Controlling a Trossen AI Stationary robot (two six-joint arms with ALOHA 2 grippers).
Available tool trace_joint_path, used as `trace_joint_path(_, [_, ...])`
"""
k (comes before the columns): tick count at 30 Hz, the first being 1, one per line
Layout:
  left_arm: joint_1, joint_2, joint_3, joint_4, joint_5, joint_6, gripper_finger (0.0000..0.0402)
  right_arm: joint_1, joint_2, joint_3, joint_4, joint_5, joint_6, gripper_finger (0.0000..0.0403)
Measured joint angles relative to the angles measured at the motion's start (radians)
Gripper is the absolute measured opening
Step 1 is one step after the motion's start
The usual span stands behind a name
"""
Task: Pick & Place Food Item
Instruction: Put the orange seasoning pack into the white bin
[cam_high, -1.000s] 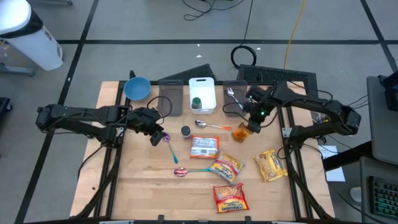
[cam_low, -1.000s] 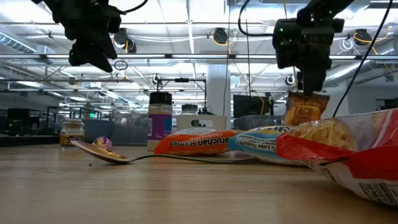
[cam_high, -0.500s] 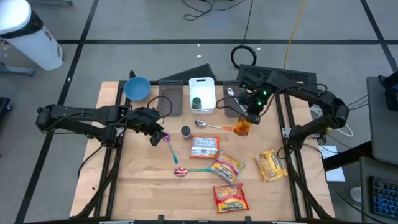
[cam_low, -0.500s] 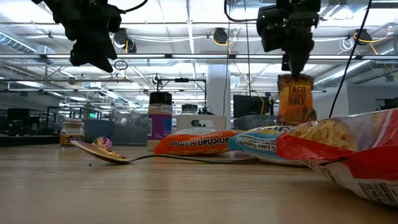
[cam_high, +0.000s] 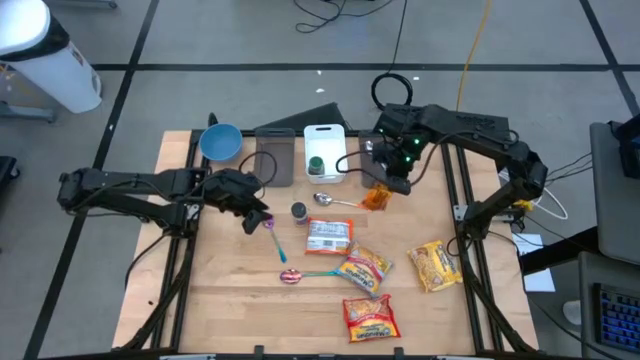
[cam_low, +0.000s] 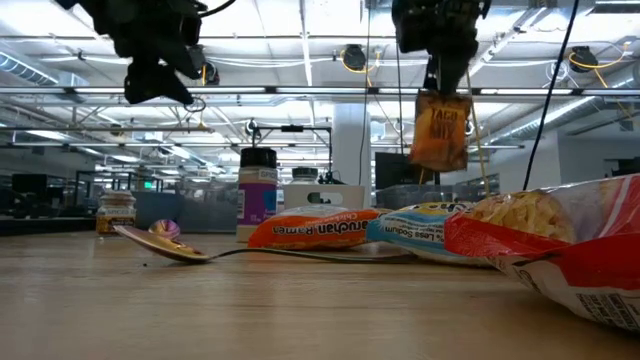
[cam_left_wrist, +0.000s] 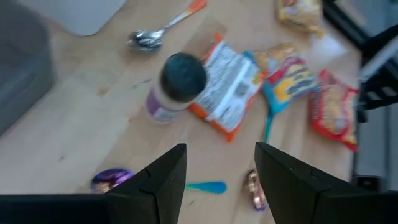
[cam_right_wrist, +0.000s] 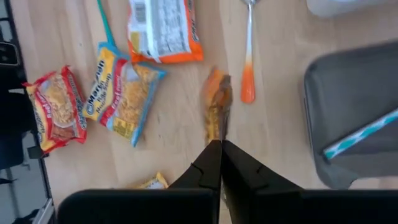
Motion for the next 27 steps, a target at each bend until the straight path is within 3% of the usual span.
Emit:
trace_joint_path(7, [0.069,0.000,0.000,0.132,0.063,0.019,0.0200,0.055,0.000,0.050,0.013,0.001,0.027,0.0000])
trace_joint_path(15, [0.133,0.003,0.010,0.260,0.070,0.053,0.0200,0.131,0.001,0.061,0.161,-0.006,0.095,0.0000])
trace_joint_path(20, [0.147,0.079,0.131,0.207,0.069,0.158,0.0200,0.168,0.001,0.061,0.269,-0.044,0.131,0.0000])
trace_joint_path(27, [0.136,0.280,0.398,0.098,0.073,0.362,0.0200,0.202,0.001,0.061,0.391,-0.063,0.184,0.0000])
